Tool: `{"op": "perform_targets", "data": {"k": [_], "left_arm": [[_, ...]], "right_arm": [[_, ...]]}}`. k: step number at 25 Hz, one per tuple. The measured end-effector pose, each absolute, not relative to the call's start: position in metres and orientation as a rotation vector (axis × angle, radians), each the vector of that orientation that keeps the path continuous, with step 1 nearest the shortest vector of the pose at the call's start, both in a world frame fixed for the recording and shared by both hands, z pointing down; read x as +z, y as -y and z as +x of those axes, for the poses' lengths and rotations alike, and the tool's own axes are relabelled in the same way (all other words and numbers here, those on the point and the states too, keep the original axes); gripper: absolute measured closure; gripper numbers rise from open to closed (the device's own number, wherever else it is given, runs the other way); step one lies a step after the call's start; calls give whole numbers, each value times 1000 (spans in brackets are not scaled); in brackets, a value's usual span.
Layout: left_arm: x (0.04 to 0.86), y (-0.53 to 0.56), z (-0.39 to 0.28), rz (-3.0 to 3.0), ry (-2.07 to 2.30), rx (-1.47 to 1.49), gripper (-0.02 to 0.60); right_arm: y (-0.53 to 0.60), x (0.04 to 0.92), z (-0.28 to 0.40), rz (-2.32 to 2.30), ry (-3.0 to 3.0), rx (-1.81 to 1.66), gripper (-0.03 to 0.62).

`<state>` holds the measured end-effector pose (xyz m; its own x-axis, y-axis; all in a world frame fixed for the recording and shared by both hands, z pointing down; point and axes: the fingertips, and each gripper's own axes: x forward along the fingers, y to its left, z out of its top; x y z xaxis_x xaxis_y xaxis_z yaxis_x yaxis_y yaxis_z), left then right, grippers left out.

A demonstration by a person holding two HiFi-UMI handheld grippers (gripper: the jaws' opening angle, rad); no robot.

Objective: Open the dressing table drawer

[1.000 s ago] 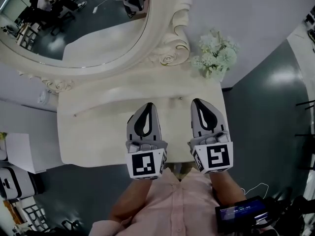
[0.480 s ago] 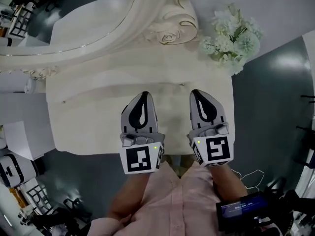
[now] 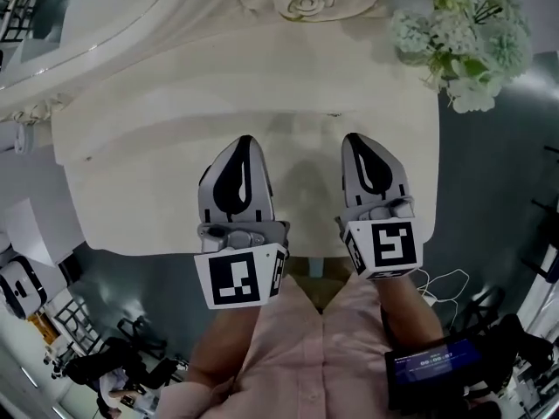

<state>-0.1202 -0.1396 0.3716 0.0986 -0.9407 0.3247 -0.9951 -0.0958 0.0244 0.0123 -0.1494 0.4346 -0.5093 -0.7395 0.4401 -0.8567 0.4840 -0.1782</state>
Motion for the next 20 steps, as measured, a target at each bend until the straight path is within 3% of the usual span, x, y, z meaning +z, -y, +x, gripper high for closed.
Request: {"op": "perform_targets", "data": {"k": [15, 16, 18, 20], "left_arm": [[398, 135, -130, 2061, 1925, 359, 560], [399, 136, -130, 2058, 1923, 359, 560], [401, 138, -131, 2053, 1919, 358, 560], [404, 141, -132, 2046, 1917, 358, 560]], "right_arm": [[154, 465, 7, 1335, 2382, 603, 572], [156, 466, 5, 1328, 2388, 612, 566], [160, 467, 2, 1310, 2399, 624, 476], [164, 469, 0, 1311, 2391, 625, 457]]}}
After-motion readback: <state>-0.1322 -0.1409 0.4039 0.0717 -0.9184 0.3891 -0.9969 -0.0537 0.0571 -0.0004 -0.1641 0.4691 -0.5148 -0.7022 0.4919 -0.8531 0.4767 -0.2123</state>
